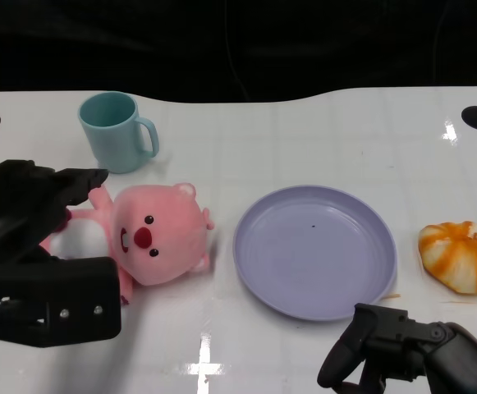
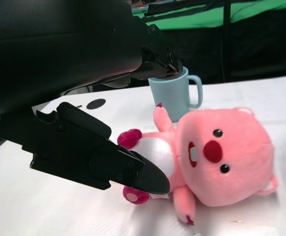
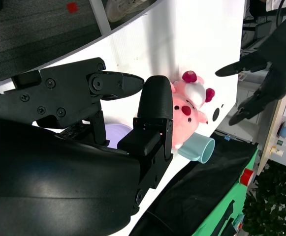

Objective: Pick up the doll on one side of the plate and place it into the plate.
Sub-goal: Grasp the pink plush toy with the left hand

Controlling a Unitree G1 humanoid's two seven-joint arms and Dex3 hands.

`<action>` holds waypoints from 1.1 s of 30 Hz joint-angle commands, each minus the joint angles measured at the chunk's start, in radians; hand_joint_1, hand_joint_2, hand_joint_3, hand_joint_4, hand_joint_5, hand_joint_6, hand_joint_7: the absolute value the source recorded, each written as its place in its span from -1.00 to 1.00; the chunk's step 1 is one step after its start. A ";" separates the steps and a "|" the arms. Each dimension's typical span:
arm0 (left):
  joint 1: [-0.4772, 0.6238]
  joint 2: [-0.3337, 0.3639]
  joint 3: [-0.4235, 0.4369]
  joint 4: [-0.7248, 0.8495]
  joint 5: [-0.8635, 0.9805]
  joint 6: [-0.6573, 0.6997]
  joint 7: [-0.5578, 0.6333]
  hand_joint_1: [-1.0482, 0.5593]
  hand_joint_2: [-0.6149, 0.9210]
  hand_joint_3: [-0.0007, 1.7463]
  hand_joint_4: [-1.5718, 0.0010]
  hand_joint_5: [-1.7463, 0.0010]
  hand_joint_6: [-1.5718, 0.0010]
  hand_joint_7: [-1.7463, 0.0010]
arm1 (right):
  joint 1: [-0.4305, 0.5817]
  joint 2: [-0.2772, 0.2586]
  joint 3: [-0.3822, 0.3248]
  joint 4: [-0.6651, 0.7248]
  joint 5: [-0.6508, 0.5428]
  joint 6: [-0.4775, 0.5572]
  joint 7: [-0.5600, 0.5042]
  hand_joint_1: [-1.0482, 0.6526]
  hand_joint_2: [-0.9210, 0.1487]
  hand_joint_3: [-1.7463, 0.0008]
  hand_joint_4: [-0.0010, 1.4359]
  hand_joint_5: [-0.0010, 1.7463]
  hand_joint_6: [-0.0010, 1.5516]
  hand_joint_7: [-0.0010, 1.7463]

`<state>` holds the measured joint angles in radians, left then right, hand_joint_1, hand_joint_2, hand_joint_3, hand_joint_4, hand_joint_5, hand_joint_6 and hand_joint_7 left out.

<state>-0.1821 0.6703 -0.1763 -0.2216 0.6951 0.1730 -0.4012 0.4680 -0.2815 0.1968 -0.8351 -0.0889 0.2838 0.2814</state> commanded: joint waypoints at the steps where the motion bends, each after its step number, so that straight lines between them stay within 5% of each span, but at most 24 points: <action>1: -0.055 -0.002 -0.039 0.082 0.041 -0.018 0.008 -0.53 0.98 -1.00 0.94 0.60 0.69 0.99 | 0.001 -0.005 0.000 -0.016 -0.003 0.009 -0.004 -0.09 -1.00 0.65 -0.03 0.79 -0.21 0.47; 17: -0.259 -0.112 -0.202 0.419 0.156 -0.014 0.006 -0.55 1.00 -0.99 0.94 0.67 0.68 1.00 | 0.014 -0.006 0.005 -0.049 -0.009 0.032 -0.002 -0.08 -1.00 0.65 -0.03 0.79 -0.21 0.46; 33: -0.454 -0.292 -0.333 0.959 0.138 -0.028 0.109 -0.55 0.97 -0.99 0.74 0.88 0.59 1.00 | 0.042 -0.012 -0.012 -0.089 0.006 0.054 0.007 -0.09 -1.00 0.64 -0.04 0.79 -0.22 0.46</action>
<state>-0.6474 0.3938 -0.4857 0.6855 0.8422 0.1524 -0.2859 0.5025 -0.2853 0.1940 -0.9098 -0.0949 0.3266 0.2858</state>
